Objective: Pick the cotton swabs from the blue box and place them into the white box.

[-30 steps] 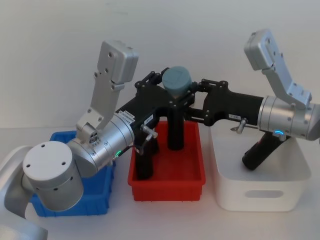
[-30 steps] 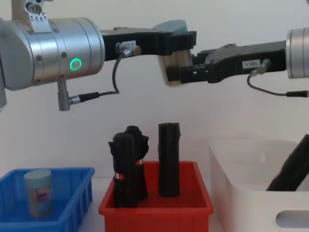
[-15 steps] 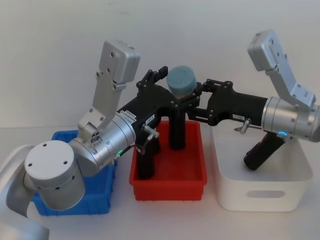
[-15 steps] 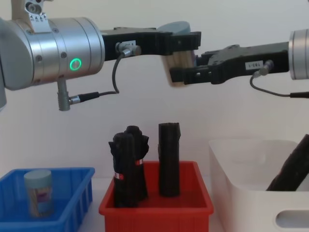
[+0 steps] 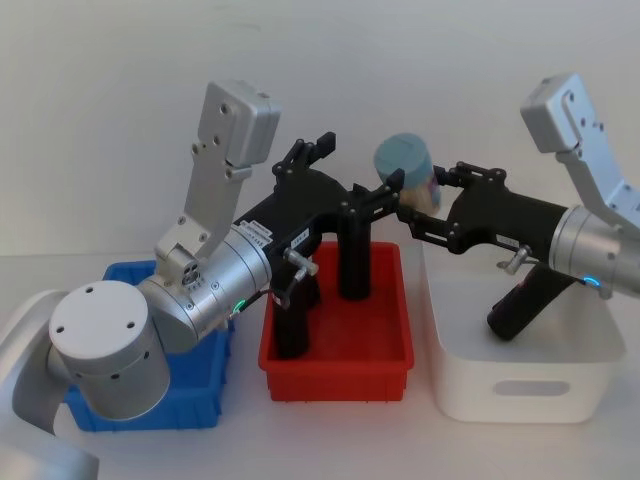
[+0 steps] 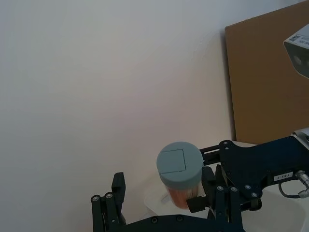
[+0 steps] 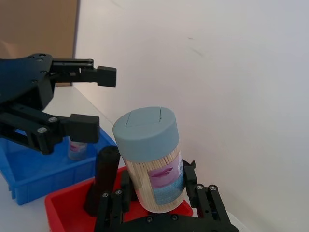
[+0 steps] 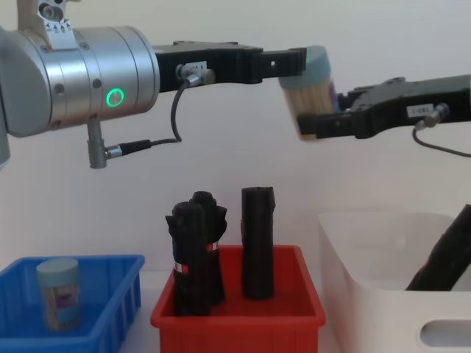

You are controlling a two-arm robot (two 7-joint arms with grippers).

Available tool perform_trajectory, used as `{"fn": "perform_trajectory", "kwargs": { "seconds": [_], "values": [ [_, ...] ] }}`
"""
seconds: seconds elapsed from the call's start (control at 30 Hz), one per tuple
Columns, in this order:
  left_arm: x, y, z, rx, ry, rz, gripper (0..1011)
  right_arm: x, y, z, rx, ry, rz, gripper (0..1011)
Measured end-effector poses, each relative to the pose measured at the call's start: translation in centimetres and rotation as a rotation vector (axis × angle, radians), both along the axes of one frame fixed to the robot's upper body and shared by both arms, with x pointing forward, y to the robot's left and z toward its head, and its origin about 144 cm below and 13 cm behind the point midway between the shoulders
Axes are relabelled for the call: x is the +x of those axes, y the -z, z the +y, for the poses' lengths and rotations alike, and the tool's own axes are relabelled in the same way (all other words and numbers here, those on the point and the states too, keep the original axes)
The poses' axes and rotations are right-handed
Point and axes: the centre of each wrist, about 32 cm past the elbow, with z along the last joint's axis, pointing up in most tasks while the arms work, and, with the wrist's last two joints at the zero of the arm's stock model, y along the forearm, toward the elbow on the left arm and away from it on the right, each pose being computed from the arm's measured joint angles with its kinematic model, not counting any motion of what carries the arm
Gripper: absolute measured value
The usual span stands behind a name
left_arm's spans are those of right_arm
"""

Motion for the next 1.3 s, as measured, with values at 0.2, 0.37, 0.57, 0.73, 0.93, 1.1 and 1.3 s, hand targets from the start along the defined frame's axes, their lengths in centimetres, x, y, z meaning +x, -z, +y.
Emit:
{"fn": "perform_trajectory", "kwargs": {
  "seconds": [0.2,0.37,0.57,0.73,0.93,1.1,1.3],
  "values": [
    [0.0,0.0,0.0,0.0,0.0,0.0,1004,-1.2,0.4,-0.7,-0.004,0.088,-0.003,654],
    [0.0,0.0,0.0,0.0,0.0,0.0,1004,-2.2,0.9,-1.3,-0.003,0.168,-0.001,654],
    [0.0,0.0,0.0,0.0,0.0,0.0,1004,-3.4,1.8,-2.0,-0.002,0.262,0.011,654],
    [0.0,0.0,0.0,0.0,0.0,0.0,1004,-4.3,2.6,-2.5,0.001,0.347,0.025,654],
    [0.0,0.0,0.0,0.0,0.0,0.0,1004,-5.1,3.6,-3.0,0.006,0.436,0.044,712],
    [0.0,0.0,0.0,0.0,0.0,0.0,1004,-5.8,4.6,-3.5,0.009,0.521,0.065,867],
    [0.0,0.0,0.0,0.0,0.0,0.0,1004,-6.4,5.6,-4.0,0.014,0.608,0.087,992]
  ]
}}
